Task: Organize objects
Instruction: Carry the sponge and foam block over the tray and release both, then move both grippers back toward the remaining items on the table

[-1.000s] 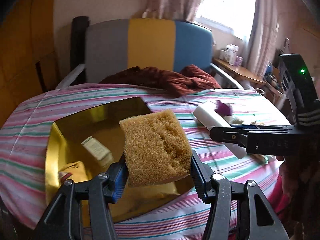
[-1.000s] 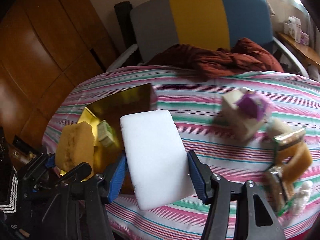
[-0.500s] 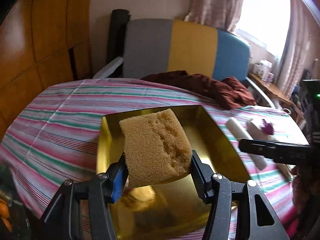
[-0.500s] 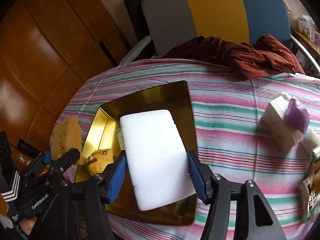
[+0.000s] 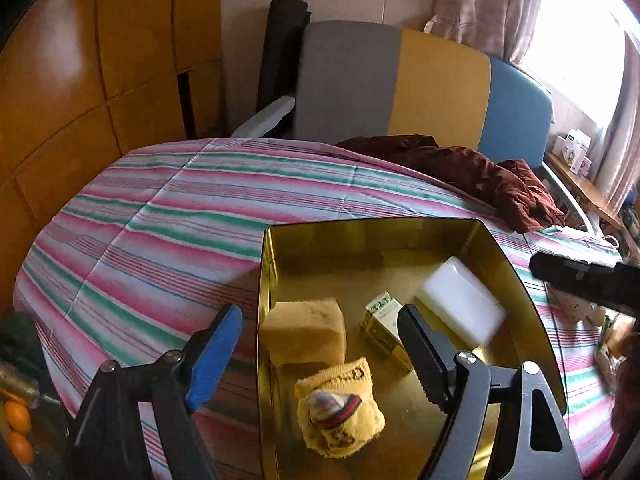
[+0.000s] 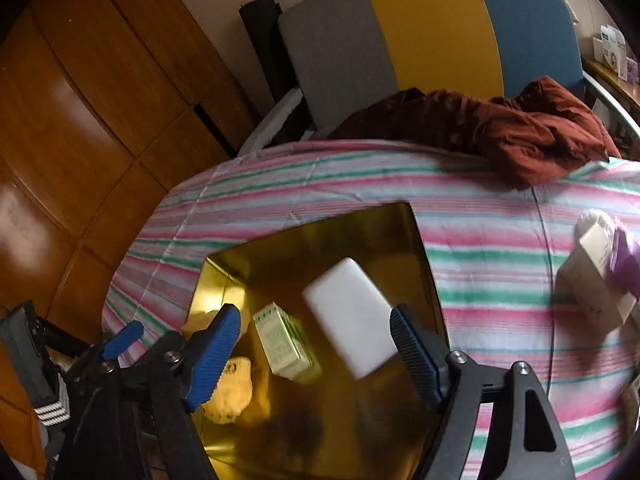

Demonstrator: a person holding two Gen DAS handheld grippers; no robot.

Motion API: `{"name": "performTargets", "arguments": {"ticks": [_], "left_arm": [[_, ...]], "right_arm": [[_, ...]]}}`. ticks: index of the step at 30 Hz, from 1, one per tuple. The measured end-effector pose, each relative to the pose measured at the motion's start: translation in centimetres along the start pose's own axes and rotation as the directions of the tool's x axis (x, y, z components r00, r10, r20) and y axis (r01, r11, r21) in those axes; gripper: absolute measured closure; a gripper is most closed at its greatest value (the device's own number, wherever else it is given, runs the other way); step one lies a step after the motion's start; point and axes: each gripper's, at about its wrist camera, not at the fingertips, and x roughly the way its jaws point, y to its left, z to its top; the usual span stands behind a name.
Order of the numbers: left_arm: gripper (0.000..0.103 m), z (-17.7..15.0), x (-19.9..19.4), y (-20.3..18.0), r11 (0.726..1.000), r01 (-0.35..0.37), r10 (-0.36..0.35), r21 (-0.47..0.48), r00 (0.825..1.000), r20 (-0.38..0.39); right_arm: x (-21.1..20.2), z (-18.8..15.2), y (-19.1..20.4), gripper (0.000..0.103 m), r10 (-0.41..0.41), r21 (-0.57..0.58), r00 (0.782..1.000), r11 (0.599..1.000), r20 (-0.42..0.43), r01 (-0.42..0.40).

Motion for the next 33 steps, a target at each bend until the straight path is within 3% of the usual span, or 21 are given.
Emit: {"name": "performTargets", "arguments": {"ticks": [7,17,33], "left_arm": [[0.02,-1.6,-2.2,-0.9,1.0,0.007,-0.007,-0.009,1.0,0.031],[0.017,-3.3,-5.0,-3.2,0.998,0.04,-0.042,0.04,0.997,0.059],[0.017,-4.5,-6.7,-6.4,0.989,0.086,-0.093,0.117,0.994,0.061]], "right_arm": [[-0.4,-3.1,0.3,0.025,-0.047,-0.066,0.999,0.997,-0.019,0.046],[-3.0,-5.8,2.0,0.025,-0.147,-0.173,0.986,0.972,0.072,0.158],[-6.9,-7.1,-0.5,0.025,-0.213,-0.105,0.964,0.967,0.157,0.231]]}}
